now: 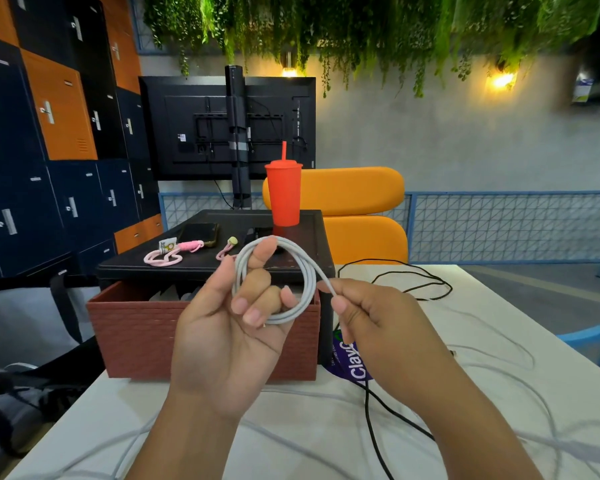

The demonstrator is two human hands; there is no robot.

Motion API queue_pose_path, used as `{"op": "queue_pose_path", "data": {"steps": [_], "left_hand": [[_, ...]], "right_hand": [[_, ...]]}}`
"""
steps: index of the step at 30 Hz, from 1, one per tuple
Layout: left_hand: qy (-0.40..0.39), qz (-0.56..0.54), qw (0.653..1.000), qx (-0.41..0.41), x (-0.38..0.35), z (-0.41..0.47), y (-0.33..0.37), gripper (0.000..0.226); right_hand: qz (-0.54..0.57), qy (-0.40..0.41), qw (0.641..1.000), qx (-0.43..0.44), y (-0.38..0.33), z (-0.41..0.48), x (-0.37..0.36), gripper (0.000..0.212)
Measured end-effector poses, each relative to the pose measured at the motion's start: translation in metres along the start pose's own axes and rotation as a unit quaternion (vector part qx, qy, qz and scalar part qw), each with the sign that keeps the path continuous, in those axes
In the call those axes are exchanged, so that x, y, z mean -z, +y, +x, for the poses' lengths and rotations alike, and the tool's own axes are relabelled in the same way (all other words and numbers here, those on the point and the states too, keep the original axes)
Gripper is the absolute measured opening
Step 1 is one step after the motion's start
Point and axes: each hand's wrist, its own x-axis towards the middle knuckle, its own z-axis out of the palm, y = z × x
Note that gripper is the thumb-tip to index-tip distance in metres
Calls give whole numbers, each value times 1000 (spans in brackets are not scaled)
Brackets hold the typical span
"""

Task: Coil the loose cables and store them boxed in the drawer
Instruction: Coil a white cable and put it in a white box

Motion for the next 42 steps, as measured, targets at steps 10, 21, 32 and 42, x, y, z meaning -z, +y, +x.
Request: {"op": "queue_pose_path", "data": {"steps": [10, 21, 32, 42], "left_hand": [[-1, 5, 1000, 10, -6, -6, -4, 45], [13, 87, 990, -113, -14, 1, -4, 54], [54, 615, 779, -110, -8, 1, -23, 16], [5, 502, 864, 28, -21, -6, -14, 62]], "right_hand": [[0, 120, 992, -47, -4, 0, 1, 20], [-56, -93, 994, -29, -21, -6, -7, 11], [-163, -90, 981, 47, -33, -11, 4, 24], [-36, 81, 992, 94, -16, -4, 13, 15]]}}
